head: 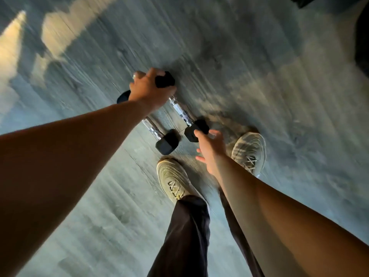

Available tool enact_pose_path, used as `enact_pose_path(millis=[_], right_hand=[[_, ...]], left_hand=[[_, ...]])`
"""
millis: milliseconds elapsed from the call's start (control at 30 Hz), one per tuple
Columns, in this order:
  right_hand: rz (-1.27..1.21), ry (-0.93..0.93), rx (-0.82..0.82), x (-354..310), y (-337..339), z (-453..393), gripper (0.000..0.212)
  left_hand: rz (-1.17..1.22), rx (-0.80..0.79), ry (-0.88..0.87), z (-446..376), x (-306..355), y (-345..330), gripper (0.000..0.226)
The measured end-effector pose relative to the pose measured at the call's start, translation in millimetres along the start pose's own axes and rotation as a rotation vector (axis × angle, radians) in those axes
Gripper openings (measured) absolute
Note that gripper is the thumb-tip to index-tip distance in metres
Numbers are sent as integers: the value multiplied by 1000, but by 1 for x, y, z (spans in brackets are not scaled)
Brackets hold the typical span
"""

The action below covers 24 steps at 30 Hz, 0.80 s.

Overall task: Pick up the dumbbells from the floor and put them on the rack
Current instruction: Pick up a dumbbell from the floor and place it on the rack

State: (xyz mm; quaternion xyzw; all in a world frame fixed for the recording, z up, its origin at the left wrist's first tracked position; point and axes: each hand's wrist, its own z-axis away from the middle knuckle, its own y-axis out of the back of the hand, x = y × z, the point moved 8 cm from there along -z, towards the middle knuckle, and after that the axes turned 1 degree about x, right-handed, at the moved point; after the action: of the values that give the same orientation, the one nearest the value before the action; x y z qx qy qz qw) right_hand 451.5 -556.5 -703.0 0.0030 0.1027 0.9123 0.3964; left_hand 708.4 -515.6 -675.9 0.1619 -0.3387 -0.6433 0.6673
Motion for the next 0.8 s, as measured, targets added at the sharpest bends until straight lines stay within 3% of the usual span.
enact_pose_path(millis=[133, 267, 333, 433, 533, 800], right_hand=[[-75, -13, 26, 7, -10, -41, 72], [-247, 43, -1, -1, -24, -57, 59], [-249, 55, 55, -4, -25, -55, 55], [-207, 49, 59, -11, -15, -41, 43], [-155, 84, 23, -29, 9, -1, 37], [28, 159, -46, -76, 82, 190, 31]], left_hand=[[45, 6, 48, -48, -8, -12, 63], [98, -47, 103, -76, -9, -35, 73], [115, 6, 96, -79, -6, -33, 66], [172, -44, 143, -70, -4, -32, 51], [274, -85, 229, -39, -5, -12, 37], [424, -71, 369, 137, 29, 109, 37]])
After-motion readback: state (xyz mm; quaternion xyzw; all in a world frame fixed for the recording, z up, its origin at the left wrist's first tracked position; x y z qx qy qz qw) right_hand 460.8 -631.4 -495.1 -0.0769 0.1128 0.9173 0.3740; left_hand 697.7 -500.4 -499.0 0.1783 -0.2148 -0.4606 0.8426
